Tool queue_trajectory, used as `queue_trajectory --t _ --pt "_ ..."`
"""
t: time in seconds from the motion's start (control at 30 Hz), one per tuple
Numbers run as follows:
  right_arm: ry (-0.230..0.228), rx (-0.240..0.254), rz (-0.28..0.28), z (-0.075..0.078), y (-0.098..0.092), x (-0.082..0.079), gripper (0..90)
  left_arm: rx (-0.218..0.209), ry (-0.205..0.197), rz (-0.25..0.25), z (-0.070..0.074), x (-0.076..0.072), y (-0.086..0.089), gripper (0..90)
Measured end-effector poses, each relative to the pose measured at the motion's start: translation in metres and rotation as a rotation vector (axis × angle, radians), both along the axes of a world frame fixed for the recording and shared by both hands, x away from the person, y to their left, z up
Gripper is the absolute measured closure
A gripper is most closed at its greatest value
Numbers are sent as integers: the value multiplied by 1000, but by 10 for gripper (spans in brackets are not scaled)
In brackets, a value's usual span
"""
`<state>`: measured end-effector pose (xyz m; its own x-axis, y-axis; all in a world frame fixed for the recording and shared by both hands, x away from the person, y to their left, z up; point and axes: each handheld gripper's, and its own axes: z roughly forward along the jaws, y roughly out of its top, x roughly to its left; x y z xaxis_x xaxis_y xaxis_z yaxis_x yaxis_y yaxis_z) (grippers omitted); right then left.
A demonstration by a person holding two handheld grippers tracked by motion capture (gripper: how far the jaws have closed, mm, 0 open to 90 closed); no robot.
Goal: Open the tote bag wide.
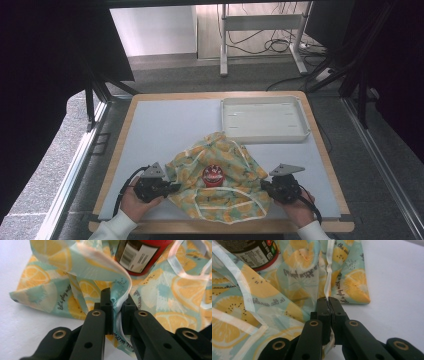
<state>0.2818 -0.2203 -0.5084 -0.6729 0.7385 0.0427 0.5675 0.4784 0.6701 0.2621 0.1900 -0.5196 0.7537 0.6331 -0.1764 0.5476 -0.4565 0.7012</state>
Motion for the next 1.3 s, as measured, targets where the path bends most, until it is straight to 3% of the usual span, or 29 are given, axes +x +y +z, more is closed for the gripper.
queue_trajectory --t 0.13,0.23,0.37,0.53,0.63,0.7,0.87,0.97,1.03,1.17,1.3 --pt "-4 -10 4 -2 3 0 829 -14 -9 10 0 1 -1 773" --pt "-25 -6 -6 3 2 -1 679 -46 -33 28 6 -1 4 574" --pt "-85 50 -43 21 -8 -5 497 -104 -79 69 22 -9 15 371" --pt "-153 118 -73 47 -19 -10 436 -144 -152 106 45 -22 26 348" --pt "-188 141 -39 62 -11 -14 455 -171 -185 119 59 -28 29 378" --pt "-189 141 -23 64 -7 -15 480 -180 -204 118 68 -30 29 418" --pt "-159 128 62 65 17 -11 705 -144 -182 35 75 -21 11 791" --pt "-142 118 104 62 31 -3 825 -88 -146 -11 70 -4 -8 893" --pt "-134 110 122 60 41 1 871 -75 -108 -29 65 10 -20 900" --pt "-107 67 169 53 61 5 888 4 -59 -54 49 32 -44 900" --pt "-54 12 191 37 75 6 888 64 -9 -32 26 52 -58 900"
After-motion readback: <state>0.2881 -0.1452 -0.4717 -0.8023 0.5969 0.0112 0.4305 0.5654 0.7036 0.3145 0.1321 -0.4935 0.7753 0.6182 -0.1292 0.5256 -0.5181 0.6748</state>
